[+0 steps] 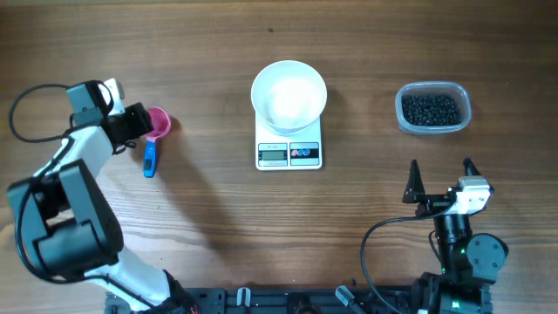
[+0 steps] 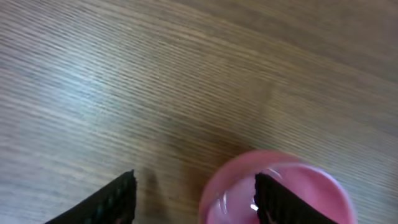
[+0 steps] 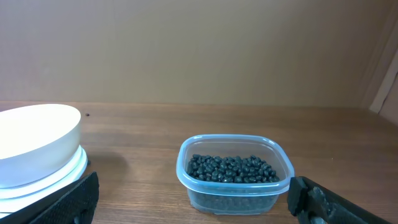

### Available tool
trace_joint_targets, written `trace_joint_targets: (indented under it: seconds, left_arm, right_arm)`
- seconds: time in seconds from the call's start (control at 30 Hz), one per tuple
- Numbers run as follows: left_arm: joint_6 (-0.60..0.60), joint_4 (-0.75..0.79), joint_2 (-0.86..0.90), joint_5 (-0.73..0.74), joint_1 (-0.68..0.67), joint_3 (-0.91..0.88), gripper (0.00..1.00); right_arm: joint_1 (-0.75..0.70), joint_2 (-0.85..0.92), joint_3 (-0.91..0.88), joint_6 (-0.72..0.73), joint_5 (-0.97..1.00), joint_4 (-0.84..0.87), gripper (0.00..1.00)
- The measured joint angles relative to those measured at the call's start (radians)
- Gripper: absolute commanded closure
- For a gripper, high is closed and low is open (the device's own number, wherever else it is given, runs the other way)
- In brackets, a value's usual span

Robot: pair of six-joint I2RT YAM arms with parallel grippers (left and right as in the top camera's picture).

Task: Scoop item into bowl and weigh 150g on scale
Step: 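Reach the left gripper to the pink scoop and grasp its blue handle, then carry the scoop over the scale and hand it to the right gripper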

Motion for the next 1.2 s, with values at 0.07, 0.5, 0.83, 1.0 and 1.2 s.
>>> trace_joint_targets:
  seconds: [0.07, 0.5, 0.83, 1.0, 1.2]
  left_arm:
    - [0.003, 0.029, 0.026, 0.0, 0.0, 0.0, 0.44]
    - [-0.212, 0.056, 0.007, 0.011, -0.047, 0.008, 0.96]
    - [-0.671, -0.274, -0.306, 0.217, -0.171, 0.011, 0.96]
    - [-0.731, -0.27, -0.306, 0.285, -0.266, 0.011, 0.96]
    - [-0.883, -0.233, -0.306, 0.305, -0.316, 0.011, 0.96]
  right_arm:
    - [0.0, 0.0, 0.0, 0.0, 0.0, 0.0, 0.0]
    - [0.0, 0.0, 0.0, 0.0, 0.0, 0.0, 0.0]
    - [0.0, 0.0, 0.0, 0.115, -0.085, 0.013, 0.0]
    - [0.0, 0.015, 0.005, 0.355, -0.325, 0.088, 0.0]
    - [0.0, 0.416, 0.348, 0.41, -0.533, 0.052, 0.0]
